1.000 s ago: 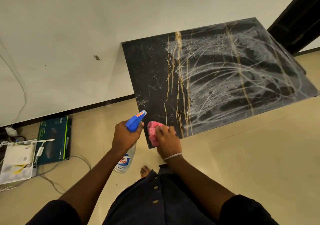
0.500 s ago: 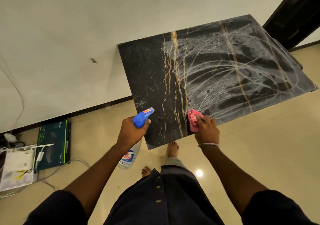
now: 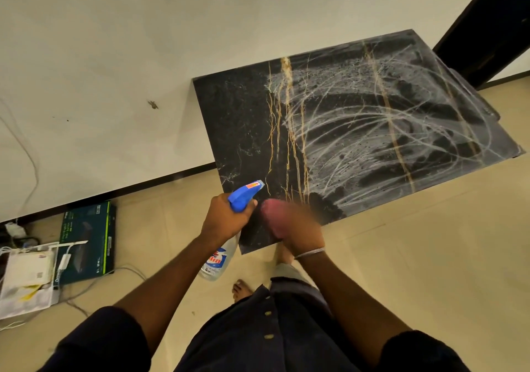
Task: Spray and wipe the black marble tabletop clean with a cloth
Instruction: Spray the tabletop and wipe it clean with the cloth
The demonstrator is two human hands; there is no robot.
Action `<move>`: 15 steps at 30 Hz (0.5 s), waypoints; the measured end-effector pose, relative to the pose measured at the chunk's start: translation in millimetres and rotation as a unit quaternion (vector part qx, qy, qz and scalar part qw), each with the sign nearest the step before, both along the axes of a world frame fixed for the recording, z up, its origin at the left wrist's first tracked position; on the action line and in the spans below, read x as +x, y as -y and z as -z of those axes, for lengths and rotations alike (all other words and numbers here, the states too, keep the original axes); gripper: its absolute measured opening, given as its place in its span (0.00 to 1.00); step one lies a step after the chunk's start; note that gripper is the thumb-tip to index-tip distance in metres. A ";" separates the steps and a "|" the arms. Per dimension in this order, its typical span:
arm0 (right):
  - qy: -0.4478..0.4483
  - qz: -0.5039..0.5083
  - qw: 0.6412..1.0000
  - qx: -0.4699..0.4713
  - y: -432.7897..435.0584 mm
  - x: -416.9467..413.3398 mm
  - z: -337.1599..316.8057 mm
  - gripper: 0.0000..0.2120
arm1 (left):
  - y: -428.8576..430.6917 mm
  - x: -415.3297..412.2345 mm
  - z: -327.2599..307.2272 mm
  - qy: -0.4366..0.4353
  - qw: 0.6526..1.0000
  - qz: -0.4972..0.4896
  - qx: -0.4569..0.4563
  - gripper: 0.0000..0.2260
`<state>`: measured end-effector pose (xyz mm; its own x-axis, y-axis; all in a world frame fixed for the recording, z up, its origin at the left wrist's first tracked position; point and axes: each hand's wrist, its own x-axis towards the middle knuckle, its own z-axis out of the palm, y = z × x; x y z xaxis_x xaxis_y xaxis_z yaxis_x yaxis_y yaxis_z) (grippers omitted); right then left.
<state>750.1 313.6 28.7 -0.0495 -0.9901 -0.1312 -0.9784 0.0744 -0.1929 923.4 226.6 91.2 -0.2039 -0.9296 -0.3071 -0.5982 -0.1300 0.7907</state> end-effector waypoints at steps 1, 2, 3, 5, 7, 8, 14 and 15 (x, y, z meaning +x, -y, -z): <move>-0.007 0.036 0.999 -0.004 -0.3 -17.9 -1.1 0.28 | 1.7 -0.9 0.3 -0.005 1.000 -0.002 0.003 0.10; -0.019 0.070 0.997 -0.008 -0.4 -36.1 -1.8 0.26 | 3.0 -1.5 0.7 -0.008 1.000 -0.005 0.006 0.10; -0.032 0.099 0.995 -0.007 0.2 -53.5 -3.1 0.25 | 4.1 -2.2 0.4 -0.008 1.000 -0.009 0.008 0.11; -0.047 0.144 0.989 0.002 4.6 -81.2 -8.5 0.23 | 5.8 -4.3 0.7 -0.010 1.000 -0.016 0.012 0.12; -0.043 0.170 0.985 0.007 9.3 -90.1 -11.2 0.22 | 6.2 -5.7 2.9 -0.007 1.000 -0.018 0.013 0.13; -0.038 0.179 0.983 0.009 11.2 -86.9 -12.9 0.22 | 6.3 -6.5 2.5 -0.005 1.000 -0.015 0.012 0.12; 0.014 0.120 0.993 0.008 22.7 -23.0 -13.9 0.23 | 7.1 -16.2 2.5 -0.004 1.000 -0.010 -0.005 0.09; 0.029 0.092 0.995 0.015 24.4 -9.7 -13.0 0.24 | 8.4 -17.8 2.7 -0.001 1.000 -0.009 -0.008 0.09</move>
<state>740.4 289.2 41.6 -0.2208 -0.9607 -0.1680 -0.9352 0.2575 -0.2431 905.6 218.2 88.5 -0.1872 -0.9379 -0.2920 -0.5950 -0.1283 0.7934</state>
